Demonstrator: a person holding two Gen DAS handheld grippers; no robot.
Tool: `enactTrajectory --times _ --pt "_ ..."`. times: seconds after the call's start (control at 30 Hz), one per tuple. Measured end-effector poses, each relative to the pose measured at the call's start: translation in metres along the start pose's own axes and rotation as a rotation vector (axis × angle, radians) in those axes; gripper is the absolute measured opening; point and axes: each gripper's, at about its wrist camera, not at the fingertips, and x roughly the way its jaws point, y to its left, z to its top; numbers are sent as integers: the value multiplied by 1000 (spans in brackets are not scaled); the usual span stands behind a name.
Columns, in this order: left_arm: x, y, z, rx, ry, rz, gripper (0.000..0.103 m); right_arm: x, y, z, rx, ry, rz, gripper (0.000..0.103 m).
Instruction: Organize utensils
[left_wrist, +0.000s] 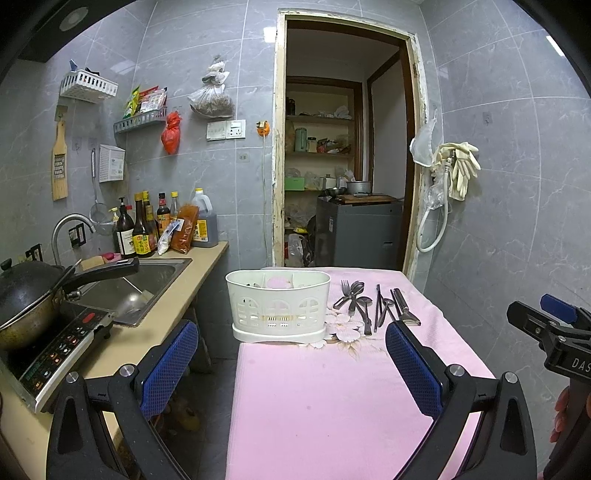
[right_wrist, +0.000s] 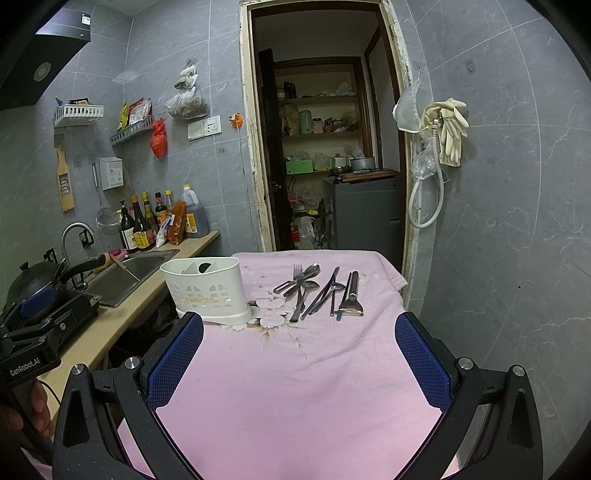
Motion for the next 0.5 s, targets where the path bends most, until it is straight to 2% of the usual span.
enactTrajectory --times 0.5 --pt "-1 -2 -1 2 1 -3 102 1 -1 1 -1 2 0 102"
